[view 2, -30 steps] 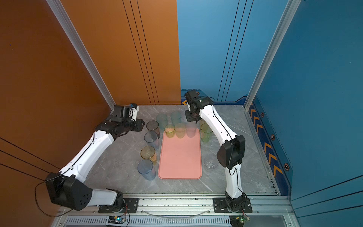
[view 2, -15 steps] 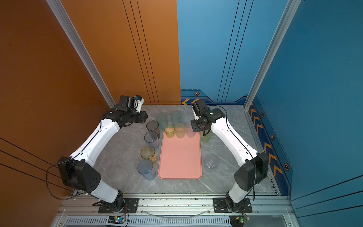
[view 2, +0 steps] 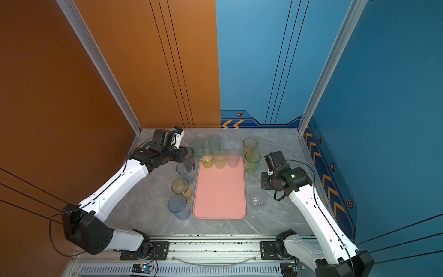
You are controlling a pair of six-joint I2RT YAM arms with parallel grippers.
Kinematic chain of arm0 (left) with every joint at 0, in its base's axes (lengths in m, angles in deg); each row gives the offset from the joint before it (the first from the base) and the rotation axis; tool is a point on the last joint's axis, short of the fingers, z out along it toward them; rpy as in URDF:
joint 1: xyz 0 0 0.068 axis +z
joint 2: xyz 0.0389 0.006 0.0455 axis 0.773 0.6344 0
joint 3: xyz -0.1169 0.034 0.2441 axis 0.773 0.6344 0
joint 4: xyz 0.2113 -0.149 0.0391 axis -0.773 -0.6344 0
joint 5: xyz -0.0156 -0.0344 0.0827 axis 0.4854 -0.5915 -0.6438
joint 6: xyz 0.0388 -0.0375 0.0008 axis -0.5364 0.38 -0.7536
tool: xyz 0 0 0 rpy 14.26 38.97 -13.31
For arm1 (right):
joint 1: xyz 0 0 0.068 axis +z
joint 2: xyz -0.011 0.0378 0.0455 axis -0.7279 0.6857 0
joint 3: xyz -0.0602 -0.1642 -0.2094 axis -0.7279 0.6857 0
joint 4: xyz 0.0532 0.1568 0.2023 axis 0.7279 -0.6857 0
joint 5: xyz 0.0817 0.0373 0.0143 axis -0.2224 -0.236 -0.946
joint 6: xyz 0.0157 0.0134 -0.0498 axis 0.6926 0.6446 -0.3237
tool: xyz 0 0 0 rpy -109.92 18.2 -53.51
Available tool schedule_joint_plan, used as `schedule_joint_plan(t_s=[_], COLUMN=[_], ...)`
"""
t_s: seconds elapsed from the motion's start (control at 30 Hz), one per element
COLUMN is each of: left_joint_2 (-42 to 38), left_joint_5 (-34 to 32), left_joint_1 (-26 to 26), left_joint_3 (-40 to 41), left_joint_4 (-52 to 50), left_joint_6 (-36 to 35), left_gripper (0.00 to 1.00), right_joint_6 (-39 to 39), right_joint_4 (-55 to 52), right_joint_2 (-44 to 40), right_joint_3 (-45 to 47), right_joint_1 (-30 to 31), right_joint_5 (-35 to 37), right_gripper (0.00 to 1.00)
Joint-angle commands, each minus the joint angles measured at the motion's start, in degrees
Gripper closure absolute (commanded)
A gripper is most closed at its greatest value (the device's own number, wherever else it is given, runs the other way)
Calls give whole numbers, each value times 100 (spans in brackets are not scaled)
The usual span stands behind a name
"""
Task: Place the glasses into the tray
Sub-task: Pick up the glass from the bottom-right of the table.
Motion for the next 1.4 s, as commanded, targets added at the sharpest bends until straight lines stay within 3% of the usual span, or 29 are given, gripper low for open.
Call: schedule_joint_plan(t_s=[0.0,0.33,0.43,0.63,0.93,1.37], left_joint_2=[-205,731,1204,2402,3366,4180], left_joint_5=[26,388,913,958,903,622], left_joint_1=[-423,-2248,-2749,-3615,-3964,-4040], left_joint_3=[0,-1048,-1438,-2471,-3032,-3724], left_joint_4=[72,-1247,-1362,-1901,-1895,-1901], left_joint_6=[-22,-139,-77,-78,387,526], left_gripper=[57,58,58,60,61,69], right_joint_6=[147,-124,-187,-423,-640,-785], right_joint_4=[-157,670,940,1150,1277,1293], right_joint_2=[-99,341,503,830,641,400], right_joint_3=[269,381,263,14,57,127], right_joint_1=[-225,-1210,-1461,-1778,-2264,-2410], right_joint_5=[-187,-821,-1023,-1233,-1740,-1922], right_gripper=[67,63,63,63,63,63])
